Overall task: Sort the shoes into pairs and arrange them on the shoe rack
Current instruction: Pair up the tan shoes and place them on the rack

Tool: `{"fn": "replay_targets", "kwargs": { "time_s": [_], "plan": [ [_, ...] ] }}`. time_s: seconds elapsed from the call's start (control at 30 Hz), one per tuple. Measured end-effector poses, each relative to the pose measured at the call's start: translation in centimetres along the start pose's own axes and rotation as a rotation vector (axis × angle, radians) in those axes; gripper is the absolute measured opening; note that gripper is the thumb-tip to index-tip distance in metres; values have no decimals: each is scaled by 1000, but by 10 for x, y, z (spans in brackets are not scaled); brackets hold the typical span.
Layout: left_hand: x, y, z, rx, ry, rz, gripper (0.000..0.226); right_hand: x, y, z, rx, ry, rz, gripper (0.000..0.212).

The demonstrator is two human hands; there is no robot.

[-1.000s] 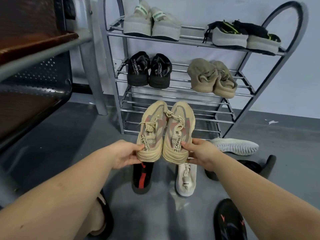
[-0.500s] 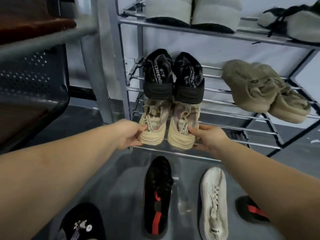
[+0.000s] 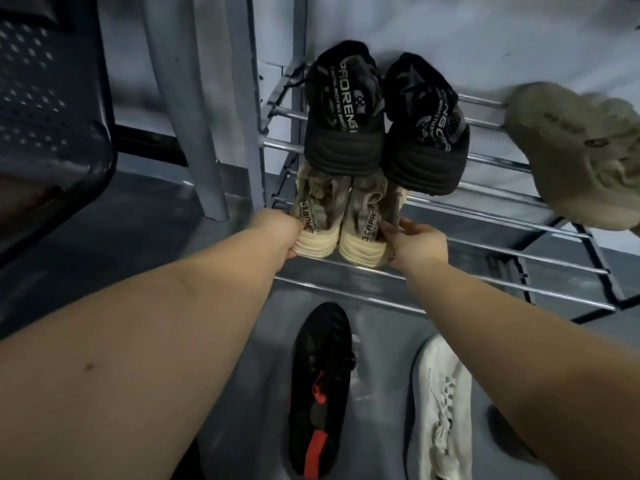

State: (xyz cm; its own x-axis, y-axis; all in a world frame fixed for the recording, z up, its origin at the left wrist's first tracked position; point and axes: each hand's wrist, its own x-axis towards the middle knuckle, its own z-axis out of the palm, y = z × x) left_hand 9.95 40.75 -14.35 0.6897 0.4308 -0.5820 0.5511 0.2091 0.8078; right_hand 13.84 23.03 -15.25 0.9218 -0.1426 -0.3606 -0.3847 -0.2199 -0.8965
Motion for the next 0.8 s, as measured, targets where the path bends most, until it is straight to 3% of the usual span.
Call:
{"fn": "replay_targets", "kwargs": {
  "time_s": [0.17, 0.3, 0.37, 0.47, 0.67, 0.8],
  "plan": [
    [-3, 3, 0, 117, 96, 40, 37, -12, 5, -6, -166, -141, -78, 38],
    [-14, -3, -9, 398, -46, 185, 58, -17, 11, -12, -340, -281, -169, 86],
    [-16, -8, -13, 639, -53, 276, 71, -16, 13, -11, -438, -277, -195, 95],
    [-16, -12, -13, 891, 55, 388, 73, -18, 11, -11, -589, -201, -227, 98],
    [-26, -9, 2, 722, 151, 338, 73, -33, 12, -13, -810, -65, -269, 92],
    [-47, -25, 10, 762, 157, 300, 95, -51, 25, -30, -973, -59, -394, 86]
  ]
}}
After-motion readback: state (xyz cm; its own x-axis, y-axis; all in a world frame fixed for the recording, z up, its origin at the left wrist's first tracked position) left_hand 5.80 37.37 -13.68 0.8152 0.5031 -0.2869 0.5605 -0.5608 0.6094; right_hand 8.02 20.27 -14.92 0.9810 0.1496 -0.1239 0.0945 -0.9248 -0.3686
